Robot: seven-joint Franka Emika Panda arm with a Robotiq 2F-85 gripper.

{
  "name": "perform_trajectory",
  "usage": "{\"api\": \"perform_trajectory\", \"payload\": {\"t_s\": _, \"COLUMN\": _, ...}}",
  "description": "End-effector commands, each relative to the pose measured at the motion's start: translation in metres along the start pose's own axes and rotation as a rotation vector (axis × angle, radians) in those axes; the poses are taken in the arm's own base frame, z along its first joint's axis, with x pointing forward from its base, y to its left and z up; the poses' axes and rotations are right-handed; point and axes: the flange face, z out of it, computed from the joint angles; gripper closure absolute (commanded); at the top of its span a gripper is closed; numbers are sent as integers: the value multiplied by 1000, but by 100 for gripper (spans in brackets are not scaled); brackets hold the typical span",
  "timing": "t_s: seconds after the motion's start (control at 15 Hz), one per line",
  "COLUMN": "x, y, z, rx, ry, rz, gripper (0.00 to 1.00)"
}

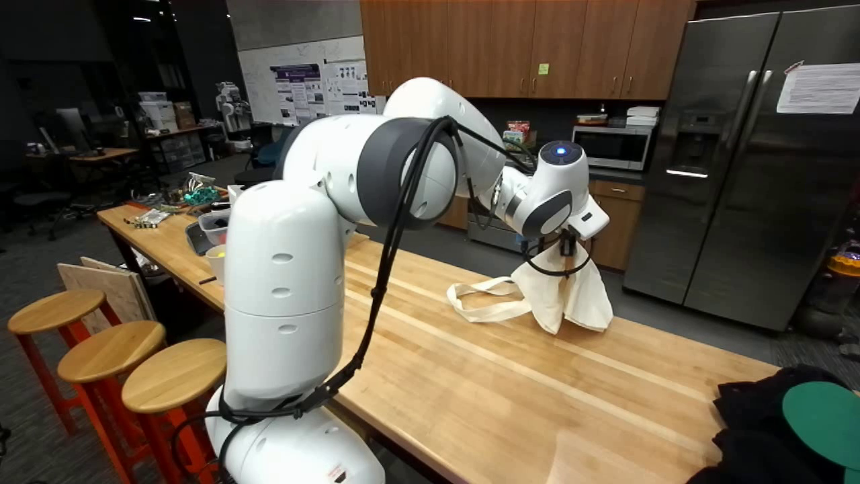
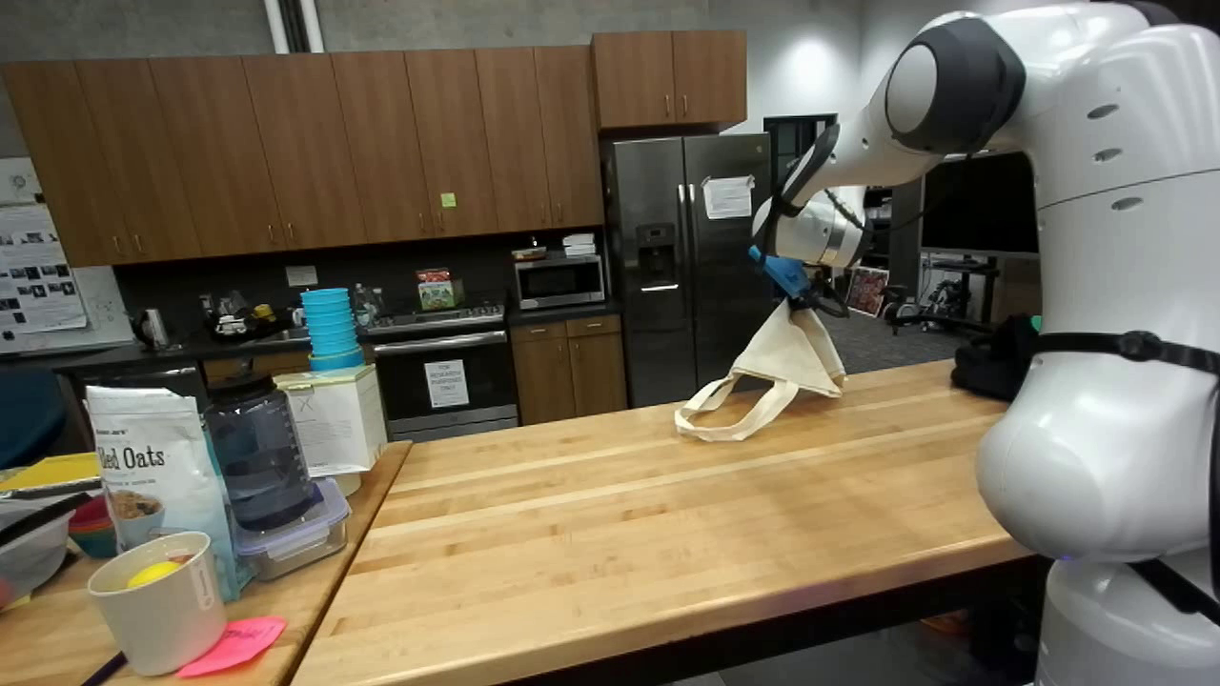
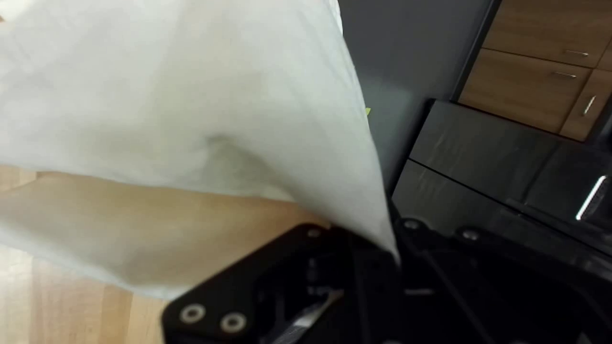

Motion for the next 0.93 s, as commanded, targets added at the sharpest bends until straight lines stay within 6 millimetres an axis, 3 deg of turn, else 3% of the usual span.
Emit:
{"api": "perform_trajectory", "payload": {"t_s": 0.0, "x": 1, "y": 0, "z": 0, "rx": 1, "ry": -1, "rz": 0, "gripper": 96}}
{"api": "perform_trajectory", "payload": {"t_s": 0.33, "x": 7, "y": 2, "z": 3, "rx": 3, "ry": 12, "rz": 25, "gripper": 99}}
{"api": "perform_trajectory", "payload": {"t_s": 0.87, "x": 37, "y": 7, "z": 4, "rx": 42, "ry": 84, "rz": 145, "gripper": 99}}
